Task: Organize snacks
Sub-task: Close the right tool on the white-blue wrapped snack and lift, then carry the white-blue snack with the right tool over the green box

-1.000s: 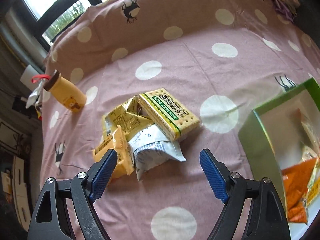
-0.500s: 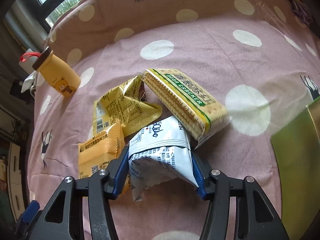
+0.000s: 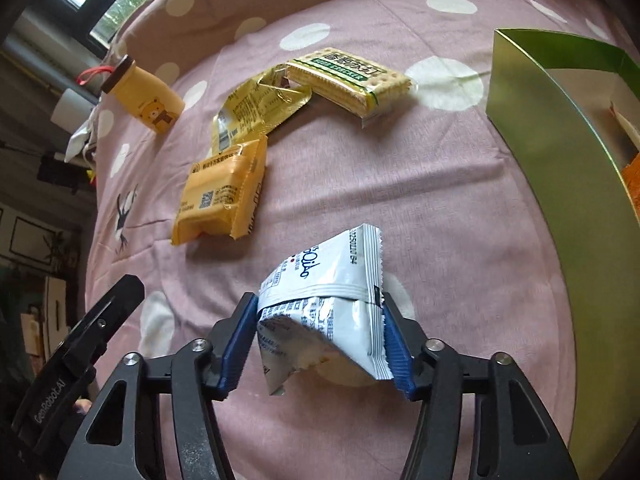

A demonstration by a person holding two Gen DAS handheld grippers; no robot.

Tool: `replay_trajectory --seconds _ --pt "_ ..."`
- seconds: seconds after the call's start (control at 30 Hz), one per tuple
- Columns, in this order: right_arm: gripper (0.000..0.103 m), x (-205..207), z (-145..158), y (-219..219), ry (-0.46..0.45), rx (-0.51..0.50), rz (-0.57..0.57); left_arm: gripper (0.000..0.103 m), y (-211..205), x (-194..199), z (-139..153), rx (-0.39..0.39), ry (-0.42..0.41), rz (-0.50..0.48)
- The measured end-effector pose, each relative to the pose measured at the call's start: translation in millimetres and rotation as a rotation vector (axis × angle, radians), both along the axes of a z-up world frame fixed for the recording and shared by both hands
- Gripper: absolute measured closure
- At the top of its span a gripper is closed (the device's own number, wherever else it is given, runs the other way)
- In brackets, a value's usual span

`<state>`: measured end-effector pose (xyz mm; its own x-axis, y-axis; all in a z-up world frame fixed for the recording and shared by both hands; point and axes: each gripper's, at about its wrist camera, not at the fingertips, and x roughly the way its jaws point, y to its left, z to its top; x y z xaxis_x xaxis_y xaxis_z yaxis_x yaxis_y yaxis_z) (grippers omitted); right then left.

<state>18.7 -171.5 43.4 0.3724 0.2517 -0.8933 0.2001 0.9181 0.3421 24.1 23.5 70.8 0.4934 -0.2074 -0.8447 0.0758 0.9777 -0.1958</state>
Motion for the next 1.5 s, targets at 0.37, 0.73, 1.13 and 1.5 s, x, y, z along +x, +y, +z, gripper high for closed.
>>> replay_trajectory --seconds 0.37,0.73,1.13,1.5 --pt "0.028 -9.4 23.2 -33.8 -0.126 0.042 -0.041 0.015 -43.6 -9.9 -10.3 -0.066 0.098 -0.165" --pt "0.028 -1.8 8.2 -28.2 -0.095 0.141 0.027 0.022 -87.4 -17.1 -31.7 -0.076 0.17 -0.294" --pt "0.046 6.8 -12.1 -22.2 -0.052 0.193 0.066 0.064 -97.7 -15.0 -35.7 -0.098 0.124 -0.301" --pt "0.046 -13.3 33.4 -29.7 -0.232 0.193 0.067 0.066 -98.8 -38.9 17.8 -0.137 -0.116 -0.317"
